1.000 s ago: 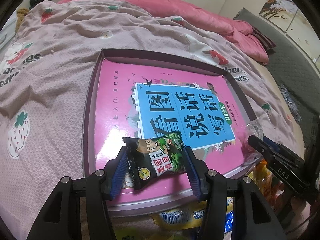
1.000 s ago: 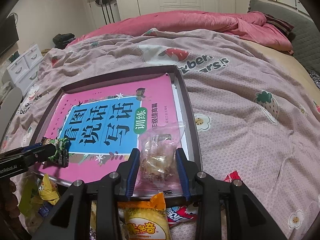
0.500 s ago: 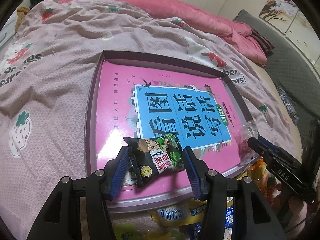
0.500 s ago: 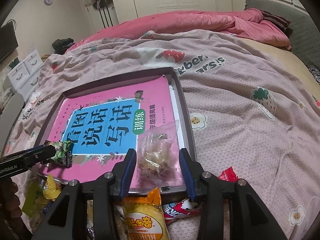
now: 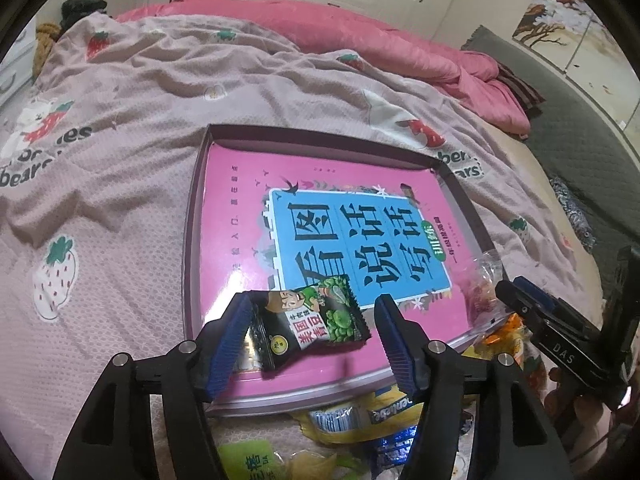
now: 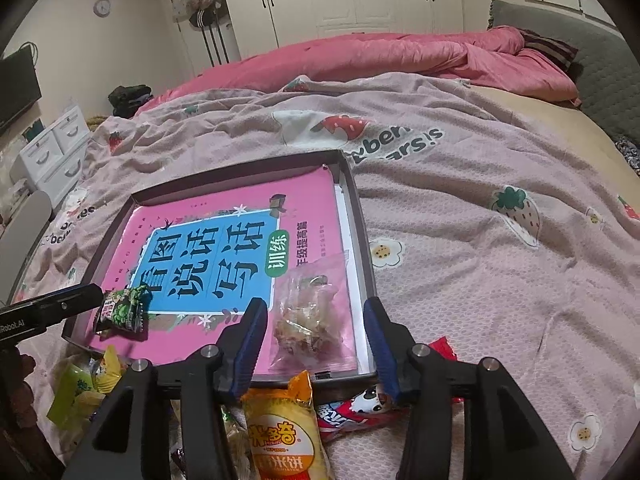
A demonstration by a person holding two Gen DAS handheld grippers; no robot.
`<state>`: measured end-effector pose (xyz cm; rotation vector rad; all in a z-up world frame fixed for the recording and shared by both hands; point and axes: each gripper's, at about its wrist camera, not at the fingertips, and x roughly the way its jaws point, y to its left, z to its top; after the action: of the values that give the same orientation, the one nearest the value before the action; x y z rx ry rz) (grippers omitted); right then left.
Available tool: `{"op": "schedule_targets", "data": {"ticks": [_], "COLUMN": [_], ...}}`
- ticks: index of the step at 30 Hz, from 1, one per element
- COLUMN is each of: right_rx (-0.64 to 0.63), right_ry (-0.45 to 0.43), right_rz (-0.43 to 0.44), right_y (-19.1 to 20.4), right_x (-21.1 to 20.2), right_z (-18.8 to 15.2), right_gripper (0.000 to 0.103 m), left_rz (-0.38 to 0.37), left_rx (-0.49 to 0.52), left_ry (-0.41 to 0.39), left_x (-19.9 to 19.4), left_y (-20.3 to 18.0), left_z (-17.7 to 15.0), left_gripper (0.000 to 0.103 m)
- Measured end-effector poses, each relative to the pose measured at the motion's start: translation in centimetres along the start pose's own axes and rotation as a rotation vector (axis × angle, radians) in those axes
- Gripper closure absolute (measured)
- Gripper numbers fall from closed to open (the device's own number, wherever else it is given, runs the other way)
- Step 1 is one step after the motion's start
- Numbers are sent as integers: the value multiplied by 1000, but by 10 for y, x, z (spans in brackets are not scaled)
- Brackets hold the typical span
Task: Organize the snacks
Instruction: 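Open the left tool to drop the green bag while the right tool releases the cookie bag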
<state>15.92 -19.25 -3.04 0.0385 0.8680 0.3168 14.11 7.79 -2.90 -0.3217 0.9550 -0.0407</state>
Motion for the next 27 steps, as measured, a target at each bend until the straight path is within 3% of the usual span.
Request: {"op": "schedule_targets", "data": {"ticks": [27], "right_rx": [-12], "right_ry": [-116], "right_rz": [41], "right_y": [11], "right_x": [-53], "right_z": [2], "right_gripper": [44], "left_rz": [-12], "left_rx": [13], "left_ry": [-127], "left_x": [-65], "left_y": [-5], "left_z": [6], "left_gripper": [30]}}
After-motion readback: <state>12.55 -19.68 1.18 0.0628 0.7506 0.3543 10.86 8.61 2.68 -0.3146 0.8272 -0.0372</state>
